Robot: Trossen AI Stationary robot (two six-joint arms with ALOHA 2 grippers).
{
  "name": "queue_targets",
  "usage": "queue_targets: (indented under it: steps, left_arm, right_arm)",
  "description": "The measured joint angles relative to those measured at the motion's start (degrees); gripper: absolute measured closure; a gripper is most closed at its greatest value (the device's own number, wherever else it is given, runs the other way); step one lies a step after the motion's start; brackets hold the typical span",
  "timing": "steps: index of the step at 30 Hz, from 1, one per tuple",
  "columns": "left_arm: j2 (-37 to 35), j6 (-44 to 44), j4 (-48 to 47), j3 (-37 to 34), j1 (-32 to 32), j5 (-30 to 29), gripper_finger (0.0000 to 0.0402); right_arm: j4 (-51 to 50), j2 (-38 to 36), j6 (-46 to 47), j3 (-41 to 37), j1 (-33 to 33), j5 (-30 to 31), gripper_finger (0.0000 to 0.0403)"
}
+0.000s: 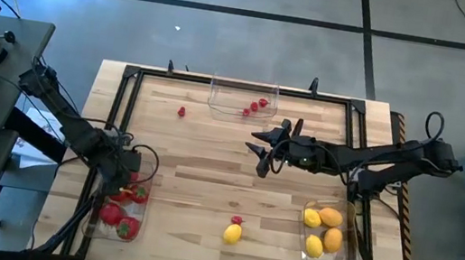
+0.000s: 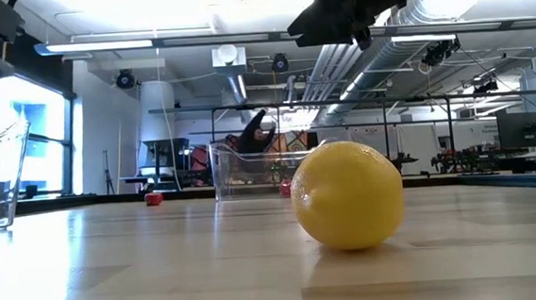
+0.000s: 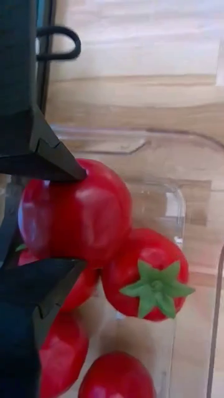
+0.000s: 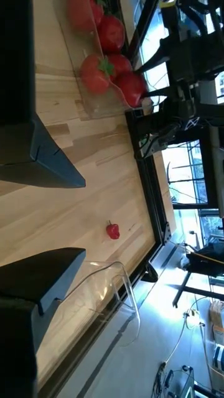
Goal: Sort produce into baskets
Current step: Put the red tomato into the bottom left transparent bin, then put the red chili pepper into the top center transparent bin
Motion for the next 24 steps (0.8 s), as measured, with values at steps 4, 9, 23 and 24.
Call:
queue_targets:
  steps: [4, 9, 23, 24]
  left_arm:
    - [0.0, -1.4, 1.6, -0.5, 0.0, 1.6, 0.0239]
    - [0.0, -6.2, 1.6, -0.5, 0.0, 0.6, 0.0219]
    - [0.0, -7.4, 1.7, -0.5, 2.2, 6.0, 0.015]
    - [0.0, -7.1, 1.7, -0.5, 2.6, 7.0, 0.015]
  right_arm:
    - [-0.1, 0.0, 0.0, 0.0, 0.0, 0.0, 0.0247]
    - [-0.1, 0.0, 0.0, 0.0, 0.0, 0.2, 0.0247]
    - [-0.2, 0.0, 0.0, 0.0, 0.0, 0.2, 0.0247]
    - [-0.2, 0.0, 0.0, 0.0, 0.0, 0.2, 0.0247]
